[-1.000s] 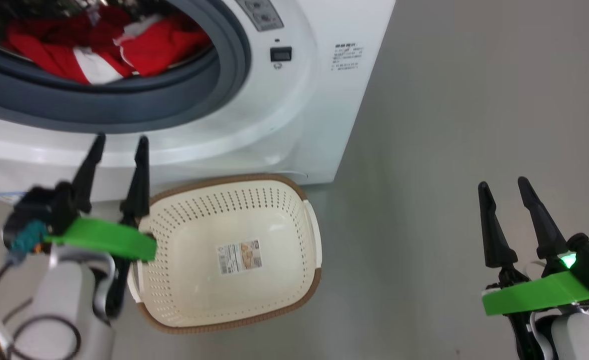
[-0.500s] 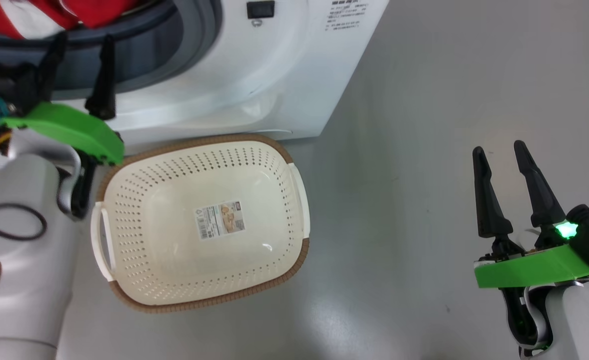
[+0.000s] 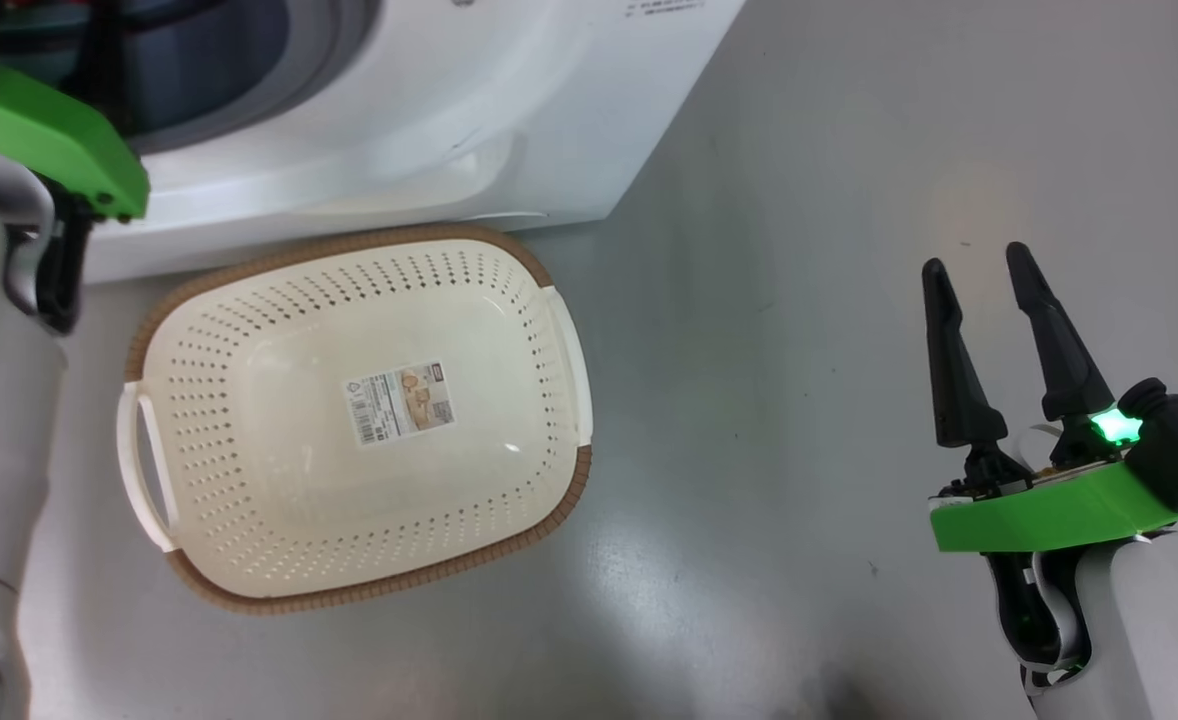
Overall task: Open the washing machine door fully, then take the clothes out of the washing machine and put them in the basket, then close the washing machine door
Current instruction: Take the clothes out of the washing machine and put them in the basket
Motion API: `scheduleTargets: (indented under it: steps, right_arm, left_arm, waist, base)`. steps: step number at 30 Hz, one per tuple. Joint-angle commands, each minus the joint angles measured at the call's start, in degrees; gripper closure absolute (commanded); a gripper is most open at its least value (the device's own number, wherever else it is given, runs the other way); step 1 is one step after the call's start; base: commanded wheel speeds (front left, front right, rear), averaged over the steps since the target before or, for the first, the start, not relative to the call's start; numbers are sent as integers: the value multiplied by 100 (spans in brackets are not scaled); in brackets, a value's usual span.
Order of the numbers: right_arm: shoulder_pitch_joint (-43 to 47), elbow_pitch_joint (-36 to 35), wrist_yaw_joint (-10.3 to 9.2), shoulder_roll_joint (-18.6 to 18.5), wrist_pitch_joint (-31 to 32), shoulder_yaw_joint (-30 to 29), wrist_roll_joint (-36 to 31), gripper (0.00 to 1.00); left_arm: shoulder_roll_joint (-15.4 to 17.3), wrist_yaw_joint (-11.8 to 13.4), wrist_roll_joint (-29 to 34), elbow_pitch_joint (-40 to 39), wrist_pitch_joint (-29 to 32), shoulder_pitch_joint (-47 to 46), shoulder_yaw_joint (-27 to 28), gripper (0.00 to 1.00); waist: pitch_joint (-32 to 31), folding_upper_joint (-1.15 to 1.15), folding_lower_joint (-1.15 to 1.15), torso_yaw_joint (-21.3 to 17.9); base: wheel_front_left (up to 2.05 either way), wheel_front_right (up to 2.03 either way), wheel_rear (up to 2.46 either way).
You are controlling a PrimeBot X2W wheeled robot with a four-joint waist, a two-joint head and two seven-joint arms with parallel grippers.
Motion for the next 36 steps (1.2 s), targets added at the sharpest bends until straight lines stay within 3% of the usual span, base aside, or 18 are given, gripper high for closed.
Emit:
scheduleTargets:
  steps: [1,13,14,15,16,19,31,36]
  right_arm:
    - [21,-140,36,11,-36,133,35,0]
    - [-63,-178,36,12,-36,184,137,0]
    - [-62,-179,36,12,-36,182,140,0]
    - [-60,-179,36,12,-36,179,141,0]
    - [-59,-177,36,12,-36,178,141,0]
    - [-55,-181,36,12,-36,169,134,0]
    - [-24,-166,36,12,-36,132,70,0]
    - [33,-150,36,12,-36,114,39,0]
  left_arm:
    - [335,-30,-61,-21,18,-139,23,0]
    - [565,-30,-632,313,306,-542,-518,0]
    - [579,-30,-671,320,329,-547,-574,11]
    - [595,-30,-710,328,336,-549,-624,27]
    - [606,-30,-755,340,343,-547,-664,58]
    - [629,-30,-865,352,347,-526,-808,100]
    - [634,-30,-1290,149,10,-398,-1170,100]
    - [659,-30,-1396,-230,-35,-241,-1001,100]
  waist:
    - [97,0,0,-77]
    - [274,0,0,-219]
    - [271,0,0,-221]
    - [267,0,0,-222]
    - [260,0,0,-223]
    - [235,0,0,-221]
    - [54,0,0,-125]
    - [-83,0,0,-40]
  base:
    - [0,0,0]
    - [0,0,0]
    - [0,0,0]
    - [0,0,0]
    - [0,0,0]
    - [0,0,0]
    - [0,0,0]
    - [0,0,0]
